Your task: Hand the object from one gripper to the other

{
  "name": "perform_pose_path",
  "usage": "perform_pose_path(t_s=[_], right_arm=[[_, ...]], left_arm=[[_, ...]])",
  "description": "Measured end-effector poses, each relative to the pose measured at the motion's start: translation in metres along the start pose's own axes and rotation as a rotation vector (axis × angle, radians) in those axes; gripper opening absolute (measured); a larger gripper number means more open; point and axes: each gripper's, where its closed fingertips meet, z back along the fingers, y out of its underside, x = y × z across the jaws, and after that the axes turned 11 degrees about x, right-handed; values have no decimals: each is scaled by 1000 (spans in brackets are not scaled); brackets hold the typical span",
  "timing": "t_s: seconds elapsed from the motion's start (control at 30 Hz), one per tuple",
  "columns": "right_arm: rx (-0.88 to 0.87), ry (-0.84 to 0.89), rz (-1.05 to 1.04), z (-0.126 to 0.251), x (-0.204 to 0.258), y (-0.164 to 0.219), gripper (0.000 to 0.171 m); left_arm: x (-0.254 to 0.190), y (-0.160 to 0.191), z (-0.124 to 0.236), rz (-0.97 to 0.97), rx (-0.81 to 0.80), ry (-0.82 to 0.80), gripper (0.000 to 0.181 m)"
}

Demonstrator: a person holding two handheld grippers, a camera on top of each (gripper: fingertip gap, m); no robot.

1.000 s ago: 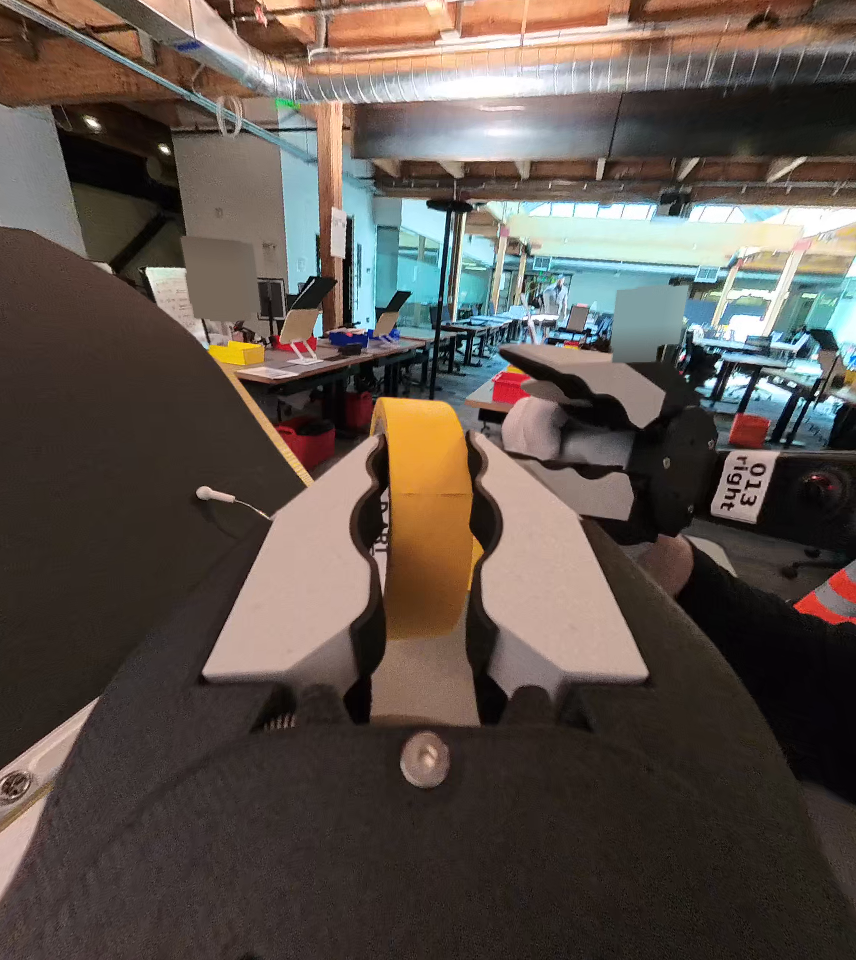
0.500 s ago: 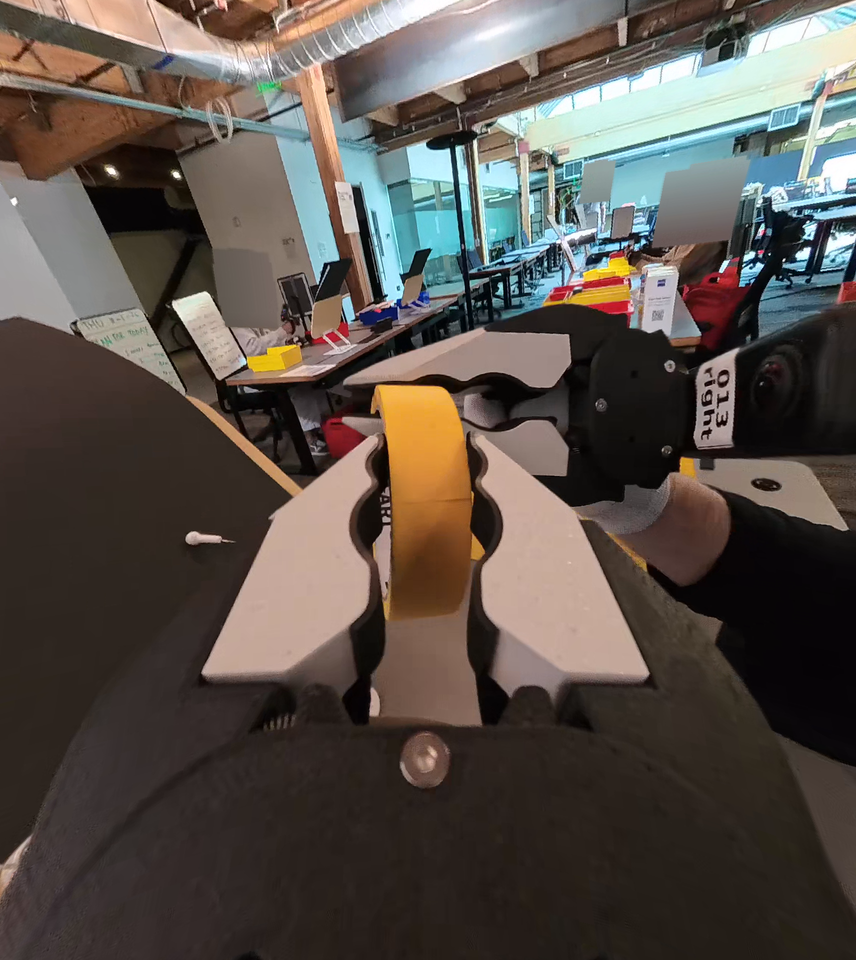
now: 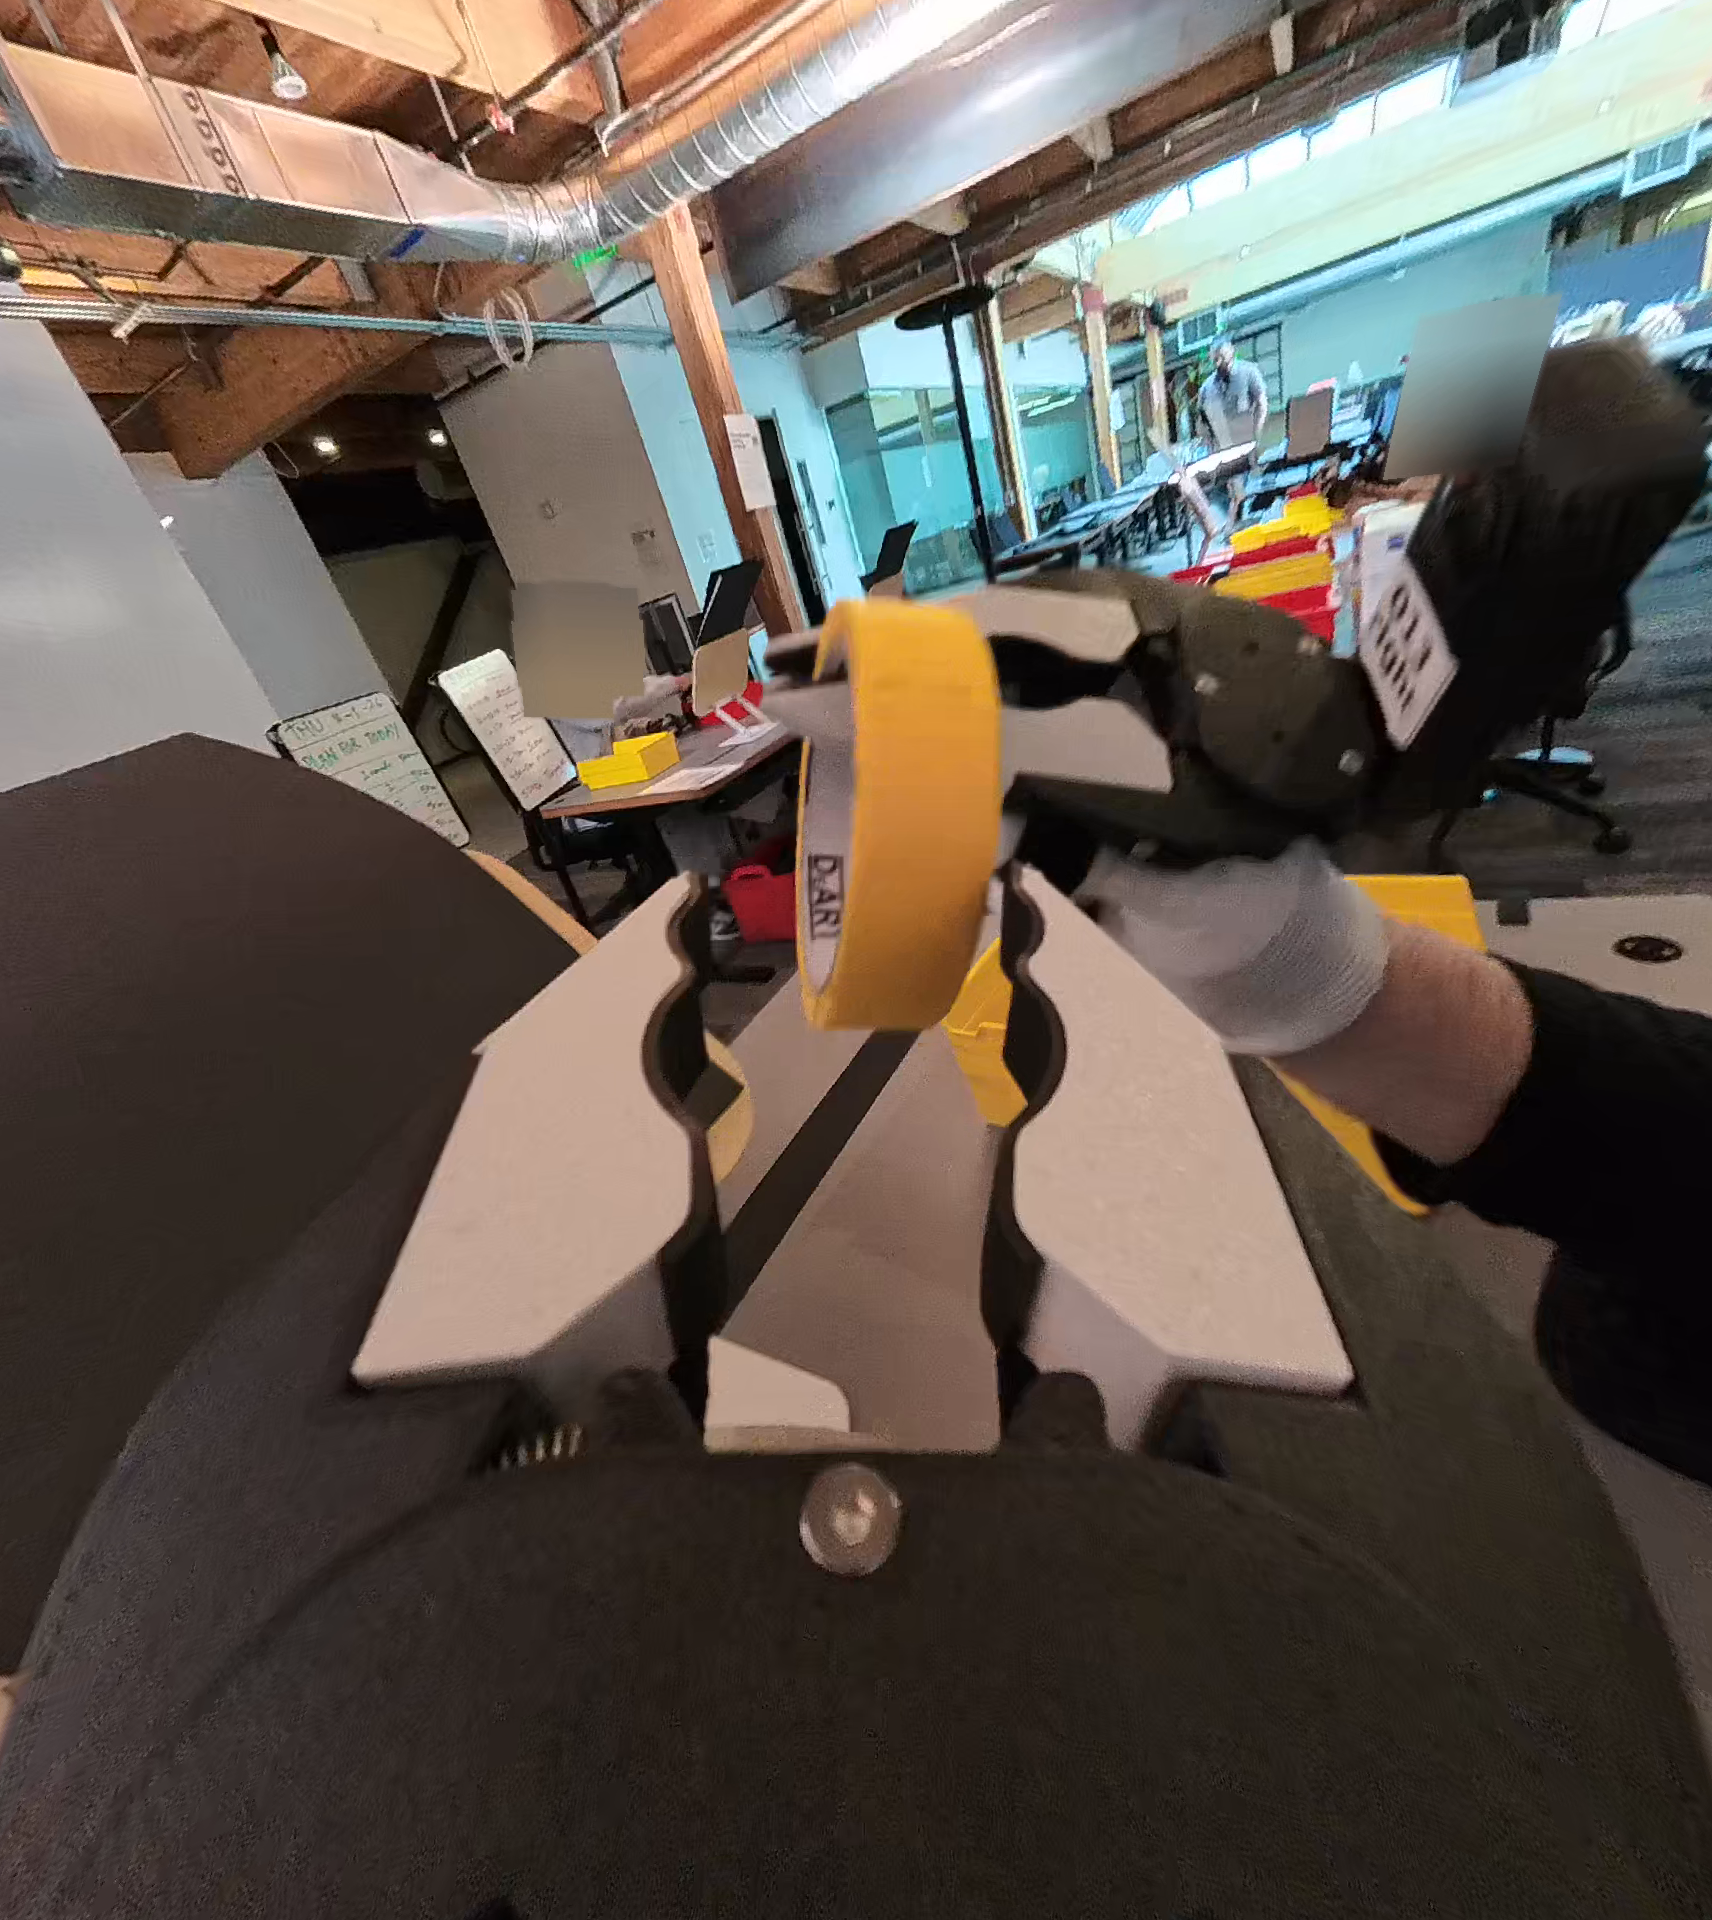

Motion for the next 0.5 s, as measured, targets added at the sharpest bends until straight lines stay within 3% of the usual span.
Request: perform_pose_path(t_s=[0.27, 0.5], right_arm=[[-120, -129, -391, 9, -24, -5, 7], [-230, -250, -611, 13, -23, -14, 7]], left_arm=[[-12, 10, -18, -135, -9, -11, 63], [-14, 9, -27, -267, -46, -139, 67]])
